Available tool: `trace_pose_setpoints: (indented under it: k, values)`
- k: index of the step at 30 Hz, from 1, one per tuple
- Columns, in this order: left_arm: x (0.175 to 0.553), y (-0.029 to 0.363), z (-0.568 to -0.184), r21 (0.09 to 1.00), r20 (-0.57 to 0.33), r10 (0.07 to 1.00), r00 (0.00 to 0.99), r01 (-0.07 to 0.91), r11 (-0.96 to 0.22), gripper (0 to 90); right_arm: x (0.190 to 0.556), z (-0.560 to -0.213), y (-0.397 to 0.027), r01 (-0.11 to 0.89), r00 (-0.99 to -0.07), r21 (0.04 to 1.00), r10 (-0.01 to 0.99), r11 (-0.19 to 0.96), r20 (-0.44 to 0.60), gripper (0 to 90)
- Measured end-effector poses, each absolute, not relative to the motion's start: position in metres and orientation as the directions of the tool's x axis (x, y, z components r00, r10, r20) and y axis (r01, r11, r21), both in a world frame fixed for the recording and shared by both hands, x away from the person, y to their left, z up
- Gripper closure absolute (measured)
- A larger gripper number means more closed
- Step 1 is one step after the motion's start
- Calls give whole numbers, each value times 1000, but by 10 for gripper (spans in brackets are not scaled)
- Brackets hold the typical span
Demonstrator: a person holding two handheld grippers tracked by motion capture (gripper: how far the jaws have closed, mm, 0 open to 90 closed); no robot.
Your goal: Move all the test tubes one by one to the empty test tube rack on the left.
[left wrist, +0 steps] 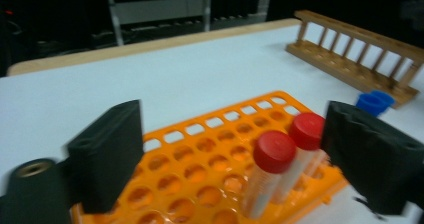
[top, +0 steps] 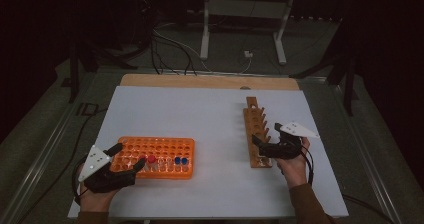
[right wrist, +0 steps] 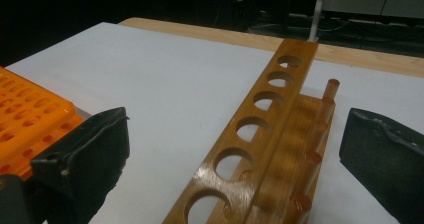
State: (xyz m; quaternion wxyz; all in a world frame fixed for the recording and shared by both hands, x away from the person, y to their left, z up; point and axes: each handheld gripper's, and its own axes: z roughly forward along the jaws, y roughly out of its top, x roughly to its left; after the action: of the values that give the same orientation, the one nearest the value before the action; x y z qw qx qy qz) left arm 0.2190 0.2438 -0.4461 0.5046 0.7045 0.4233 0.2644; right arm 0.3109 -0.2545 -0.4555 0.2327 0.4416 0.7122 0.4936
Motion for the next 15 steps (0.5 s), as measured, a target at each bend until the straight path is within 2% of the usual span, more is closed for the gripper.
trace_pose_setpoints:
  k: [5,15]
  values:
    - [221,249,-445,942,-66,886,459,321,-96,21,305,-460,-260,397,-496,912,860,106,116,2]
    - [229,255,-446,947,-67,913,402,314,-69,11,291,-465,-270,384,-494,918,862,102,111,2]
